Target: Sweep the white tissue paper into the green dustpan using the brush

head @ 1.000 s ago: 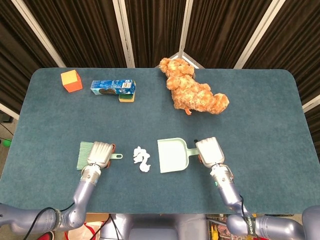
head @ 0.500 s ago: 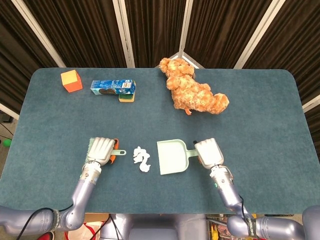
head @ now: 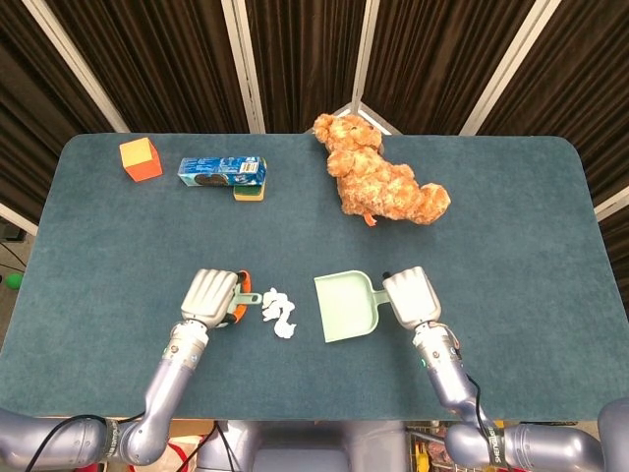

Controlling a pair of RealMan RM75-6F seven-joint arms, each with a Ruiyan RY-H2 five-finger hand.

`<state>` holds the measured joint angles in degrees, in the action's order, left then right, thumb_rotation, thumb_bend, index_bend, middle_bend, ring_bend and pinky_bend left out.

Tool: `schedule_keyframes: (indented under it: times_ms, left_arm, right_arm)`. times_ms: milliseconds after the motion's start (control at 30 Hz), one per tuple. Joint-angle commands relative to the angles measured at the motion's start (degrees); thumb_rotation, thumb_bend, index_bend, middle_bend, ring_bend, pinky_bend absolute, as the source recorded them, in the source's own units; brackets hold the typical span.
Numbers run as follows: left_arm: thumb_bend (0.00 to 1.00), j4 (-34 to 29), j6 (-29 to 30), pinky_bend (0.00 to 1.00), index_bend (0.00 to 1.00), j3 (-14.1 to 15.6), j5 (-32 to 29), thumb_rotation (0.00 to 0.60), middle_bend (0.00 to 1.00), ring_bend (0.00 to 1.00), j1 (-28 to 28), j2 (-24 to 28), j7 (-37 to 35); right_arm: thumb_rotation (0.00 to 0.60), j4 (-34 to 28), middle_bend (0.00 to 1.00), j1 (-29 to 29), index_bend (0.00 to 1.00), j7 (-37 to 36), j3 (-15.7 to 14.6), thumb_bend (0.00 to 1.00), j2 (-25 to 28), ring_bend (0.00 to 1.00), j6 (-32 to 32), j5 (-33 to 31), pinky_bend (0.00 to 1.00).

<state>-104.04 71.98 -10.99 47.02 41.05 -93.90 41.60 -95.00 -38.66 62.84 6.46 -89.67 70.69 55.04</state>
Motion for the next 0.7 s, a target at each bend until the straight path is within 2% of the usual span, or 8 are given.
schedule_keyframes:
  times_ms: [33, 233, 700]
  left_arm:
    - [0.65, -0.5, 0.7, 1.00, 0.78, -0.3, 0.2, 0.600, 1.00, 0.97, -0.1, -1.0, -0.8]
    - [0.65, -0.5, 1.4, 1.00, 0.79, -1.8, 0.5, 0.600, 1.00, 0.98, 0.3, -4.8, -3.0]
    - [0.66, 4.9, 2.2, 1.00, 0.79, -6.9, -1.6, 0.600, 1.00, 0.98, 4.5, -14.6, -2.7]
  right_arm:
    - [0.600, -0.2, 0.84, -0.3, 0.67, 1.0, 0.2, 0.45, -0.2, 0.83, 0.7, -1.1, 0.86]
    - [0.600, -0.1, 0.85, -0.7, 0.67, 1.5, 0.0, 0.45, -0.6, 0.83, 1.0, -1.8, 0.86]
    - [0.600, -0.2, 0.84, -1.1, 0.67, 0.6, 0.0, 0.45, -0.7, 0.83, 1.3, -2.6, 0.86]
